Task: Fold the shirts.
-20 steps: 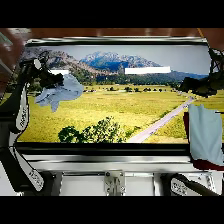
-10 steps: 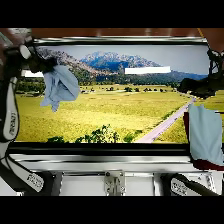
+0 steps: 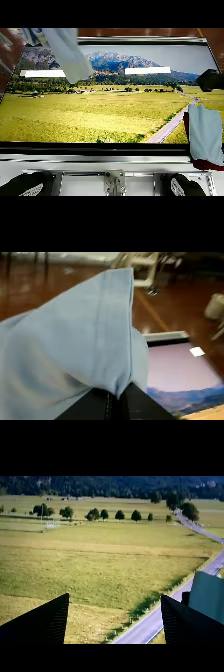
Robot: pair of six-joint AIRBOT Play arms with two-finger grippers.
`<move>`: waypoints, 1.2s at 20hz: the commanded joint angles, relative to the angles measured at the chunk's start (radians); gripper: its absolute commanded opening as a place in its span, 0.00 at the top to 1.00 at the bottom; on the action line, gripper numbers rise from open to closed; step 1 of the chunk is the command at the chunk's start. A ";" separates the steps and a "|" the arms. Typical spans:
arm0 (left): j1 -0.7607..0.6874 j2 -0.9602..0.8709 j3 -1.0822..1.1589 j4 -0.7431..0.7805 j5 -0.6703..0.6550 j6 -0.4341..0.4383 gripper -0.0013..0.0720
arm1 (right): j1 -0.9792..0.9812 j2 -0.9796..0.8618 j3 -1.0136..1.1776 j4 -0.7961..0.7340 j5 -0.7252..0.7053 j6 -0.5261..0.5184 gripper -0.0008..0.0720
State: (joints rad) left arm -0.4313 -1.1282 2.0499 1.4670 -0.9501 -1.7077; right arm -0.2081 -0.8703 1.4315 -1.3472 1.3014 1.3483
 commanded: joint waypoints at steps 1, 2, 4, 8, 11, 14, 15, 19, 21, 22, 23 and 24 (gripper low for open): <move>-0.202 0.068 -0.023 -0.010 0.069 -0.010 0.93 | -0.001 0.177 0.023 -0.004 0.006 0.010 0.06; -0.236 0.055 -0.056 -0.005 0.068 -0.010 0.93 | -0.001 0.202 0.023 -0.009 0.035 0.011 0.06; -0.257 0.020 -0.136 -0.004 0.050 -0.011 0.93 | -0.001 0.213 0.023 -0.016 0.150 0.013 0.06; -0.246 -0.055 -0.332 0.005 -0.023 -0.018 0.93 | 0.003 0.171 -0.051 0.037 0.369 0.037 0.06; -0.234 -0.101 -0.514 0.029 -0.057 -0.018 0.93 | 0.061 0.171 -0.290 0.038 0.316 0.039 0.06; -0.222 -0.119 -0.682 0.036 -0.056 -0.018 0.93 | 0.150 0.171 -0.606 0.087 0.123 0.063 0.06; -0.213 -0.121 -0.732 0.036 -0.056 -0.022 0.93 | 0.182 0.169 -0.693 0.138 0.041 0.072 0.06; -0.184 -0.123 -0.814 0.032 -0.052 -0.069 0.93 | 0.356 0.060 -0.851 0.375 -0.239 0.063 0.06; -0.186 -0.123 -0.814 0.022 -0.022 -0.069 0.93 | 0.466 -0.047 -0.851 0.431 -0.368 0.058 0.06; -0.186 -0.123 -0.814 0.021 -0.013 -0.069 0.93 | 0.518 -0.109 -0.850 0.463 -0.417 0.056 0.06; -0.186 -0.123 -0.814 0.021 -0.011 -0.069 0.93 | 0.564 -0.174 -0.841 0.488 -0.442 0.047 0.06; -0.186 -0.123 -0.814 0.021 -0.011 -0.066 0.93 | 0.604 -0.233 -0.824 0.505 -0.447 0.022 0.06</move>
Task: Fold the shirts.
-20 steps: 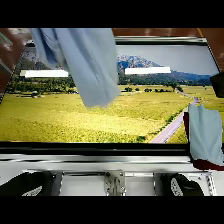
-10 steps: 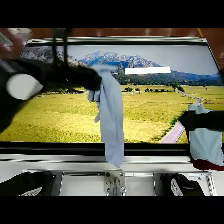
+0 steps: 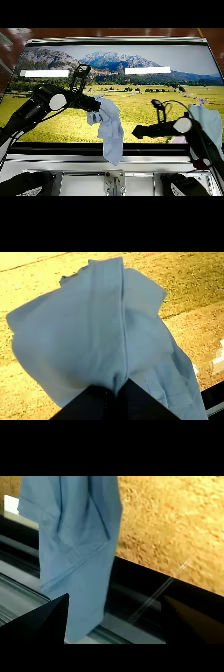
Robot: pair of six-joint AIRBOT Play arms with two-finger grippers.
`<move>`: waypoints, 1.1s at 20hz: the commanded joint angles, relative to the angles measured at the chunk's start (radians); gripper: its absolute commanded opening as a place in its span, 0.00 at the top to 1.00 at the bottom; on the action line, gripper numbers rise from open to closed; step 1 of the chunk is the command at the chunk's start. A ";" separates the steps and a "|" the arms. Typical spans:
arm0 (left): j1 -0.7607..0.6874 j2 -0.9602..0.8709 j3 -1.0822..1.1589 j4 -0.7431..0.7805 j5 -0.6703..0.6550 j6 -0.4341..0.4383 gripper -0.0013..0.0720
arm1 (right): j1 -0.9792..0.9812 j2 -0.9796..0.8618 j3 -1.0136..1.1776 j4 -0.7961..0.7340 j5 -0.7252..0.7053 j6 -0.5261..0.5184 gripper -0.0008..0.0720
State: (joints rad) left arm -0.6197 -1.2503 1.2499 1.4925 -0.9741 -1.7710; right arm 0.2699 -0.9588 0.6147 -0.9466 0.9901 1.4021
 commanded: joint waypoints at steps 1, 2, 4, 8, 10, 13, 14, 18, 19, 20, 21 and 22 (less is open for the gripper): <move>0.003 -0.001 -0.014 -0.004 0.013 -0.003 0.93 | 0.162 -0.198 0.019 0.108 -0.136 -0.047 0.06; 0.003 -0.001 -0.014 -0.004 0.013 -0.003 0.93 | 0.195 -0.248 0.057 0.107 -0.137 -0.055 0.06; 0.003 -0.001 -0.014 -0.004 0.013 -0.003 0.93 | 0.240 -0.322 0.142 0.107 -0.169 -0.053 0.06; 0.002 -0.001 -0.014 -0.004 0.012 -0.003 0.93 | 0.257 -0.461 0.291 0.100 -0.164 -0.014 0.06; 0.003 -0.001 -0.014 -0.004 0.012 -0.003 0.93 | 0.257 -0.508 0.339 0.098 -0.105 0.003 0.07; 0.003 -0.001 -0.014 -0.003 0.012 0.017 0.93 | 0.257 -0.521 0.348 -0.025 -0.014 0.076 0.13; 0.003 -0.001 -0.014 -0.003 0.012 0.024 0.93 | 0.257 -0.521 0.348 -0.071 0.005 0.106 0.16; 0.004 -0.001 -0.014 0.000 0.015 0.032 0.93 | 0.267 -0.537 0.348 -0.074 -0.012 0.183 0.16; 0.004 -0.001 -0.014 0.000 0.021 0.032 0.93 | 0.276 -0.555 0.348 -0.047 -0.014 0.186 0.16; 0.004 -0.001 -0.014 0.000 0.027 0.032 0.93 | 0.286 -0.574 0.348 -0.004 -0.023 0.177 0.16; 0.004 -0.001 -0.014 0.000 0.030 0.032 0.93 | 0.299 -0.593 0.348 0.045 -0.037 0.157 0.20; 0.004 -0.001 -0.014 0.001 0.031 0.032 0.93 | 0.308 -0.603 0.348 0.068 -0.050 0.151 0.50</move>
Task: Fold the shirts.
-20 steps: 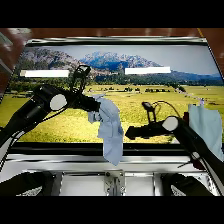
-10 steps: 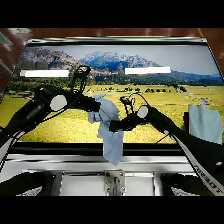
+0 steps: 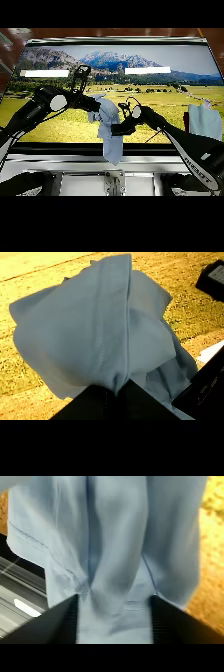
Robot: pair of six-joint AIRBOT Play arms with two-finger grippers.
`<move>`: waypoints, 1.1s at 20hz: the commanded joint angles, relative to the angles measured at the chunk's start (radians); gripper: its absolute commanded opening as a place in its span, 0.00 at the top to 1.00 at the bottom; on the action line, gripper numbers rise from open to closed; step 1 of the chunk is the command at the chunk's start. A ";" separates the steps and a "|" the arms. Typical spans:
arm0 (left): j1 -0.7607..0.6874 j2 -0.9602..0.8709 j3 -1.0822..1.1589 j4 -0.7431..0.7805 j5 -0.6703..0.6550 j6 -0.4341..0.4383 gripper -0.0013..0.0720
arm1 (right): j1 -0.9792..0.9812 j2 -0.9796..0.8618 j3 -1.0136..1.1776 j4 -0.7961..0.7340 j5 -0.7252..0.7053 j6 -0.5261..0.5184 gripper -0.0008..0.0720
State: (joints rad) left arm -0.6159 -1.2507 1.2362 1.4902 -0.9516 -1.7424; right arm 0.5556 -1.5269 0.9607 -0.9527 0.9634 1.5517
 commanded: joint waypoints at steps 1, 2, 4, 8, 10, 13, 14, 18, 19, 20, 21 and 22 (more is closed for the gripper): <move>0.000 0.000 0.000 0.012 0.008 0.004 0.93 | 0.025 -0.033 0.002 0.073 -0.025 0.003 0.80; 0.001 0.004 0.000 0.032 0.005 0.006 0.93 | 0.024 -0.022 0.002 0.064 -0.024 0.002 0.89; 0.001 0.029 0.003 0.111 0.003 0.006 0.93 | 0.025 0.045 0.015 -0.056 -0.001 0.002 0.89; 0.061 0.158 0.117 0.182 -0.048 0.006 0.93 | 0.025 0.303 0.174 -0.568 0.158 0.075 0.89; 0.109 0.249 0.218 0.182 -0.055 0.006 0.93 | 0.025 0.474 0.315 -0.842 0.177 0.153 0.89; 0.137 0.386 0.373 0.173 -0.040 0.006 0.93 | 0.025 0.675 0.507 -0.999 0.142 0.198 0.89; 0.137 0.426 0.405 0.147 -0.024 0.006 0.93 | 0.025 0.719 0.552 -0.985 0.146 0.212 0.89; 0.136 0.554 0.428 0.095 -0.076 0.006 0.93 | 0.025 0.817 0.607 -0.902 0.218 0.270 0.89; 0.136 0.571 0.428 0.106 -0.143 0.005 0.93 | 0.025 0.826 0.607 -0.899 0.260 0.285 0.89; 0.136 0.581 0.428 0.111 -0.216 0.005 0.93 | 0.025 0.827 0.607 -0.896 0.320 0.298 0.89; 0.136 0.585 0.427 0.110 -0.300 0.003 0.93 | 0.025 0.825 0.606 -0.892 0.383 0.304 0.89; 0.135 0.585 0.425 0.109 -0.378 0.001 0.93 | 0.025 0.815 0.606 -0.885 0.449 0.304 0.89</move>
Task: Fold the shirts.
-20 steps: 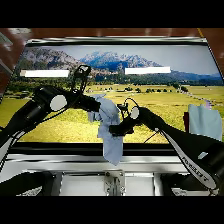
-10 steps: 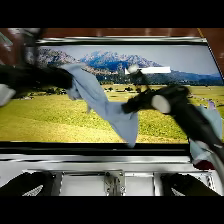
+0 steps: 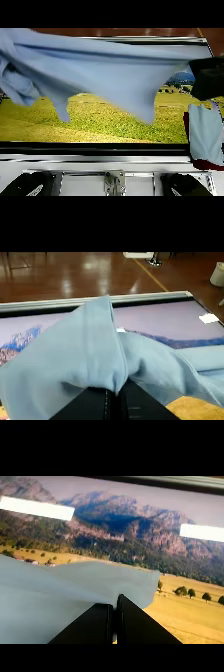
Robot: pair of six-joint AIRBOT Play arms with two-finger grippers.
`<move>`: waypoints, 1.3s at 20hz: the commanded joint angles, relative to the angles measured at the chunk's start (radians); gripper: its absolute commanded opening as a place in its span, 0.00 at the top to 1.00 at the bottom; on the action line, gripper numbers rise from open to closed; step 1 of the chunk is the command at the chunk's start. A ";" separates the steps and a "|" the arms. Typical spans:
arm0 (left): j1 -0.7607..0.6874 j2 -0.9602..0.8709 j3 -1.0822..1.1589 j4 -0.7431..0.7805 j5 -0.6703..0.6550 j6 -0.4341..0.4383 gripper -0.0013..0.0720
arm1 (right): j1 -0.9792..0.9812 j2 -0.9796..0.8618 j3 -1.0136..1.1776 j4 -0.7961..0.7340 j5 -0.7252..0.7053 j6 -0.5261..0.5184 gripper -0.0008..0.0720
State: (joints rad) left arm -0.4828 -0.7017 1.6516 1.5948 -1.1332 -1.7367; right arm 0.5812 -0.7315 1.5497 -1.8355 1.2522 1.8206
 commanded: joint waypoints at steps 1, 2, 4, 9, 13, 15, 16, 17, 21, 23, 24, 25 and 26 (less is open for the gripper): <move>0.003 0.032 -0.003 0.002 -0.270 -0.009 0.93 | -0.001 0.005 0.017 -0.002 0.222 0.035 0.89; 0.003 0.031 -0.028 0.002 -0.323 -0.012 0.93 | -0.001 -0.014 0.012 -0.003 0.290 0.035 0.89; 0.002 0.032 -0.113 0.002 -0.367 -0.012 0.93 | -0.001 -0.060 -0.027 -0.010 0.375 0.034 0.89; 0.003 0.010 -0.432 0.003 -0.341 -0.024 0.93 | -0.001 -0.203 -0.294 -0.011 0.325 0.033 0.89; 0.005 -0.170 -0.588 -0.016 -0.127 -0.092 0.93 | -0.009 -0.407 -0.453 -0.049 0.039 0.034 0.89; 0.005 -0.322 -0.579 -0.029 0.011 -0.090 0.93 | -0.058 -0.521 -0.452 -0.050 -0.102 0.038 0.89; 0.005 -0.397 -0.566 -0.028 0.093 -0.090 0.93 | -0.093 -0.562 -0.448 -0.049 -0.160 0.053 0.89; 0.010 -0.469 -0.545 -0.028 0.169 -0.090 0.93 | -0.136 -0.595 -0.442 -0.047 -0.211 0.078 0.89; 0.053 -0.686 -0.444 -0.029 0.354 -0.106 0.93 | -0.286 -0.630 -0.439 0.026 -0.365 0.135 0.89; 0.066 -0.755 -0.419 -0.038 0.398 -0.183 0.81 | -0.325 -0.630 -0.439 0.137 -0.402 0.135 0.87; 0.068 -0.778 -0.413 -0.057 0.396 -0.189 0.54 | -0.335 -0.633 -0.440 0.205 -0.427 0.135 0.81; 0.069 -0.788 -0.413 -0.082 0.384 -0.188 0.28 | -0.337 -0.638 -0.439 0.256 -0.453 0.124 0.58; 0.071 -0.787 -0.413 -0.087 0.341 -0.187 0.15 | -0.336 -0.639 -0.439 0.280 -0.478 0.105 0.34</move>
State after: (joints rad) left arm -0.4217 -1.4284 1.2201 1.5440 -0.8028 -1.8946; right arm 0.2771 -1.3563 1.1107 -1.7023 0.8772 1.9423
